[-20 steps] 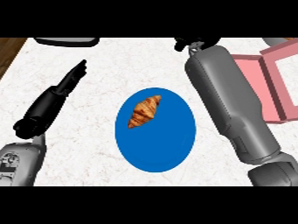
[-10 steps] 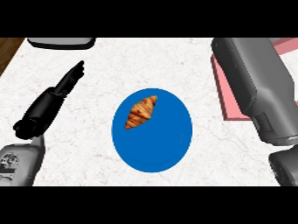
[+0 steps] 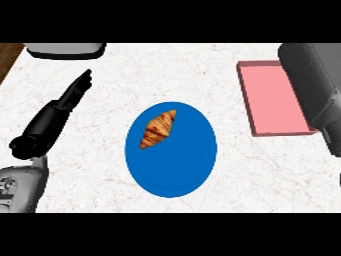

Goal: Pick the squash from the plate and place it in the cardboard box

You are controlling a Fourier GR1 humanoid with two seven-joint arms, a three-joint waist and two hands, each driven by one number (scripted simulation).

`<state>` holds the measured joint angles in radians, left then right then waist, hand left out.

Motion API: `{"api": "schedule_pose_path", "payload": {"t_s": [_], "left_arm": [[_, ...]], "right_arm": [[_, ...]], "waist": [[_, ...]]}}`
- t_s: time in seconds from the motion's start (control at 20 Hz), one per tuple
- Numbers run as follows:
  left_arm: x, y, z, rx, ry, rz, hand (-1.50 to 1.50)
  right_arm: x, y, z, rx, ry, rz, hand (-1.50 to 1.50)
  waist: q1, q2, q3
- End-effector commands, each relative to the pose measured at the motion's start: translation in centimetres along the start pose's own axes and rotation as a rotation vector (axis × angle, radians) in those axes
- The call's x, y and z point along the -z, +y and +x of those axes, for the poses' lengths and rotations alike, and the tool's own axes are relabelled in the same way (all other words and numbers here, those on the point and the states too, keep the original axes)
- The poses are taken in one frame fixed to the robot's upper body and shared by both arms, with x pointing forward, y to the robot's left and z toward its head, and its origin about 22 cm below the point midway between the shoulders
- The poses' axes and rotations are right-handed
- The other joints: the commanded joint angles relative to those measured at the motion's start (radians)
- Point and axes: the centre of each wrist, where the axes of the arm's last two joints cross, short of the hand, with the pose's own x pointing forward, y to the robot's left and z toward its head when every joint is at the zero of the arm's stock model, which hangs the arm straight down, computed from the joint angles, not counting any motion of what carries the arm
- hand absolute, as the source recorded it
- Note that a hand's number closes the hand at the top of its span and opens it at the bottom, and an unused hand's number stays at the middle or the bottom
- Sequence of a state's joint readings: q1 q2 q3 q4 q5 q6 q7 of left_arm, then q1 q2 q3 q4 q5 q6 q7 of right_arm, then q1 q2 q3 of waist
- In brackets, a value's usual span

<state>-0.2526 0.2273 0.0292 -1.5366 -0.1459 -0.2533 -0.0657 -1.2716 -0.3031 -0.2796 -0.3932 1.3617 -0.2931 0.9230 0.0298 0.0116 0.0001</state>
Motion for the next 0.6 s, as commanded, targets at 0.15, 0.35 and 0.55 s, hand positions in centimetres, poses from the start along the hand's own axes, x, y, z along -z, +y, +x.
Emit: {"api": "schedule_pose_path", "payload": {"t_s": [0.15,0.35,0.55], "left_arm": [[0.0,-0.4,0.0,0.002,0.015,0.006,0.00],[0.8,0.4,0.2,0.006,0.019,0.020,0.00],[-0.8,-0.2,-0.2,0.005,0.022,0.014,0.00]], "right_arm": [[3.4,0.7,-3.7,-0.047,0.073,0.281,1.50],[4.2,4.3,-7.7,-0.123,0.094,0.398,1.50],[4.3,4.2,-8.1,-0.068,0.056,0.547,-1.50]], "waist": [[-0.010,-0.004,0.000],[-0.015,-0.002,0.001],[-0.027,-0.013,0.000]]}}
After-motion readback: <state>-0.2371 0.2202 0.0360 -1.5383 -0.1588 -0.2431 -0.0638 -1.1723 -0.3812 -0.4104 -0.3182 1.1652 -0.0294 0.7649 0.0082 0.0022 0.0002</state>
